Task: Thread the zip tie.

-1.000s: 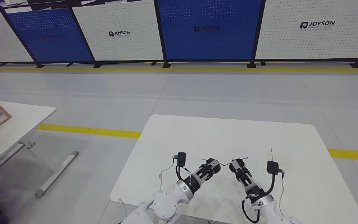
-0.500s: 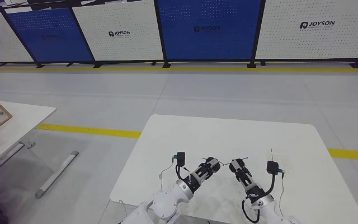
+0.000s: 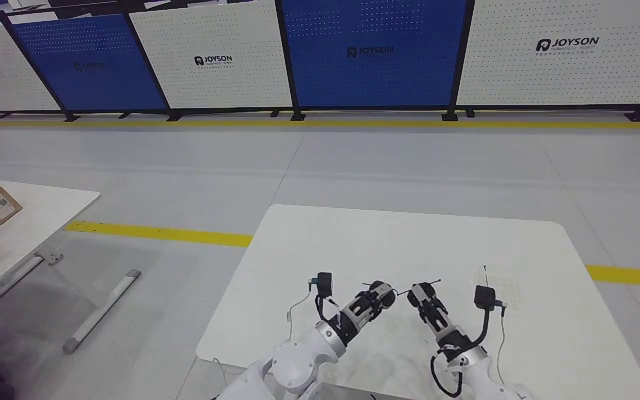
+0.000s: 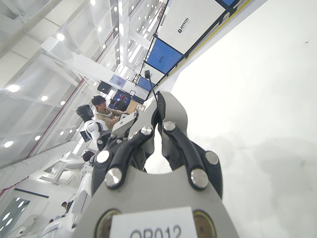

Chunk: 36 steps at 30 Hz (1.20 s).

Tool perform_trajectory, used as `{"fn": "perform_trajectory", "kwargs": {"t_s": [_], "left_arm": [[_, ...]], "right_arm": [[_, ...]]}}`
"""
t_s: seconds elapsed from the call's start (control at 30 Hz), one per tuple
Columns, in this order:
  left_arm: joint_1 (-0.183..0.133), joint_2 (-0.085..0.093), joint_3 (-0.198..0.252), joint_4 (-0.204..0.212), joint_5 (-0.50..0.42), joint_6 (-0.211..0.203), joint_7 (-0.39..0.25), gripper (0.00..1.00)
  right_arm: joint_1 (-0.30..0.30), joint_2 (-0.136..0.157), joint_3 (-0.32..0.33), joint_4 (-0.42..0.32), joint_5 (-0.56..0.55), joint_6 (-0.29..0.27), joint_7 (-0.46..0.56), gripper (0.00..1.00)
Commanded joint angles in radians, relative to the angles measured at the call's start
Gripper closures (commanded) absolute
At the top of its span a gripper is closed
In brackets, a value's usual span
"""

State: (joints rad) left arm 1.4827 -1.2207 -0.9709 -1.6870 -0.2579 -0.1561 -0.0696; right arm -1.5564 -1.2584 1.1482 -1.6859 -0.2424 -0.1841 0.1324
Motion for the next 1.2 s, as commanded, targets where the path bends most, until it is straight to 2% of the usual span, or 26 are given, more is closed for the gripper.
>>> {"fn": "perform_trajectory", "kwargs": {"t_s": [0.0,0.17,0.43,0.77,0.93,1.0,1.17], "left_arm": [[0.002,0.0,-0.003,-0.001,-0.002,-0.002,-0.002,1.0],[0.006,-0.001,-0.007,-0.003,-0.007,-0.005,-0.007,1.0],[0.008,-0.003,-0.012,-0.002,-0.027,-0.007,-0.011,1.0],[0.004,-0.006,-0.008,0.001,-0.025,0.002,-0.019,1.0],[0.004,-0.006,-0.009,-0.003,0.009,0.016,-0.013,1.0],[0.005,-0.006,-0.008,-0.005,0.016,0.019,-0.012,0.9],[0.006,-0.007,-0.005,-0.008,0.026,0.024,-0.012,0.84]], "right_arm": [[0.005,-0.001,-0.004,0.004,-0.001,0.002,0.002,1.0],[0.011,-0.004,-0.009,0.01,0.001,-0.005,-0.001,1.0],[-0.026,0.0,0.024,-0.017,0.0,-0.038,-0.024,1.0],[-0.034,0.0,0.026,-0.027,-0.014,-0.024,-0.021,1.0],[-0.04,0.0,0.032,-0.038,-0.019,-0.015,-0.022,1.0],[-0.041,0.0,0.033,-0.04,-0.021,-0.012,-0.022,1.0],[-0.044,-0.001,0.035,-0.044,-0.022,-0.007,-0.021,1.0]]}}
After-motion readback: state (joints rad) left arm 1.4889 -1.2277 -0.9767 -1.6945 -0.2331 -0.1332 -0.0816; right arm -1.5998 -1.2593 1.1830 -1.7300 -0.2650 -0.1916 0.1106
